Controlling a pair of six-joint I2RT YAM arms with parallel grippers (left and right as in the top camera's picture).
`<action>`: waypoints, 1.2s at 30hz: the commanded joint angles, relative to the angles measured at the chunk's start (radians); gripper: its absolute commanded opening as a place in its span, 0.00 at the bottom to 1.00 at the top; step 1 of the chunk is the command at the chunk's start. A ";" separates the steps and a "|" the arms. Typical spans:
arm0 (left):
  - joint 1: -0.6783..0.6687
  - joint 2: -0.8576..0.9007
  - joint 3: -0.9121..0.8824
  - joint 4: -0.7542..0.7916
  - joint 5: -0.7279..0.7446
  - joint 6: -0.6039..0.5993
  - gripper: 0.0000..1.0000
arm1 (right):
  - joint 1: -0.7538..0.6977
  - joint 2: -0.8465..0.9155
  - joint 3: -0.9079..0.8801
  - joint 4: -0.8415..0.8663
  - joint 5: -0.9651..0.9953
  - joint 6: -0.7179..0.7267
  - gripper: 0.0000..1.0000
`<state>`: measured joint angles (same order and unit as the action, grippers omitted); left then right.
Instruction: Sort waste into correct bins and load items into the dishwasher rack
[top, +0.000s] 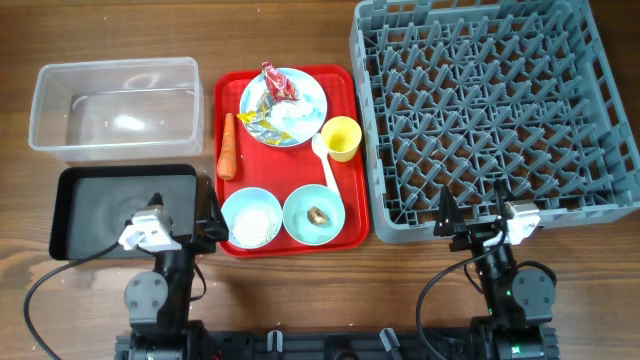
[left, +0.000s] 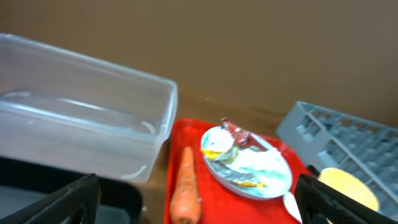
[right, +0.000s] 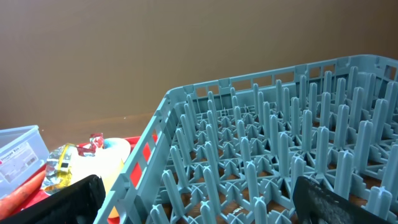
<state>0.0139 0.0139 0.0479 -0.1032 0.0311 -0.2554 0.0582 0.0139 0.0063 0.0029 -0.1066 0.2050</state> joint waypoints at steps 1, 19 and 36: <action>-0.005 0.000 0.062 -0.013 0.068 0.013 1.00 | 0.004 0.000 -0.001 0.003 0.014 0.007 1.00; -0.108 1.275 1.332 -0.651 0.076 0.013 1.00 | 0.004 0.000 -0.001 0.003 0.014 0.007 1.00; -0.249 1.962 1.498 -0.171 0.070 0.012 0.88 | 0.004 0.000 -0.001 0.002 0.014 0.007 1.00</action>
<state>-0.2138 1.9167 1.5311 -0.3965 0.1398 -0.2493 0.0582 0.0181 0.0063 0.0002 -0.1032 0.2050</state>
